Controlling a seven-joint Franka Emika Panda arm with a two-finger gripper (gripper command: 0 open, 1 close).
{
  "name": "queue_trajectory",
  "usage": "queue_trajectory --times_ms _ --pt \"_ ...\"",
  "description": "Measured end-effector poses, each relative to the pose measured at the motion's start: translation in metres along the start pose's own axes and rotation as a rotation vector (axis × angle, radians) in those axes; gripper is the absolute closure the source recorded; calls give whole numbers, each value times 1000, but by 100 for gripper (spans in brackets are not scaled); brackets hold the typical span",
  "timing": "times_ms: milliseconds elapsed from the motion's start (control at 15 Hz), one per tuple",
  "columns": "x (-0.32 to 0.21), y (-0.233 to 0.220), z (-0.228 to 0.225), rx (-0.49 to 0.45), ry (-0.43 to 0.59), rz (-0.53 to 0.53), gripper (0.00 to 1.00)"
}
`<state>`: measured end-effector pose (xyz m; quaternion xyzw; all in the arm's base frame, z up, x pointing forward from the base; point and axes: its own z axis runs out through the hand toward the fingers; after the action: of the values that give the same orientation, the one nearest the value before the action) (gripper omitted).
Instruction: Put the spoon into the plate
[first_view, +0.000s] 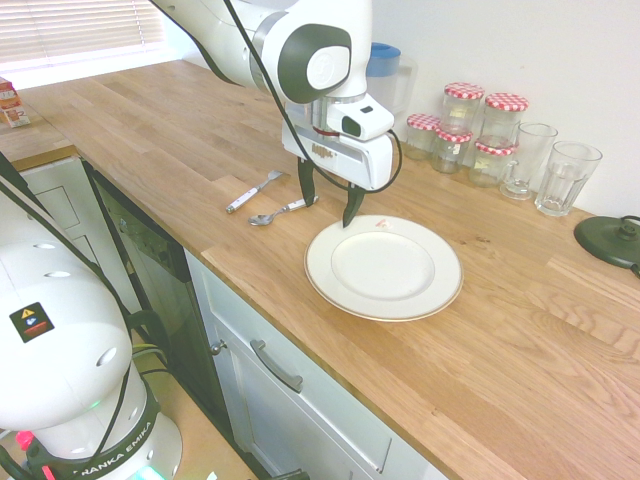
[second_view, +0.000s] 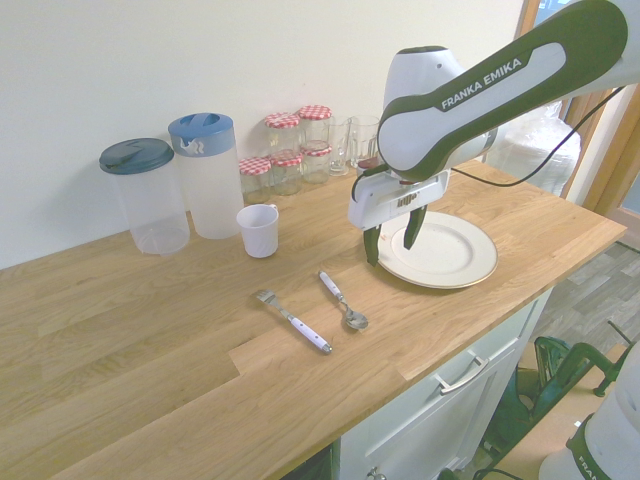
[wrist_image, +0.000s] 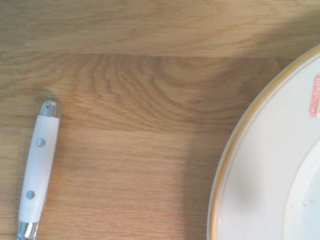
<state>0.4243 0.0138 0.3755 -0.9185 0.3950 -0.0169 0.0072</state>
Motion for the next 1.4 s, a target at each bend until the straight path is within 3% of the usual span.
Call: queue_trajectory --times_ms 267,467,933,1267,1333,1400 --pt "-7 -6 -5 5 13 36 0" --pt "-42 -38 -13 11 42 93 0" --pt "-64 -111 17 -26 20 44 0" --pt "-70 -126 39 -46 -2 38 0" --pt "-68 -126 41 -45 -3 43 100" --pt "-67 -126 43 -44 -4 46 100"
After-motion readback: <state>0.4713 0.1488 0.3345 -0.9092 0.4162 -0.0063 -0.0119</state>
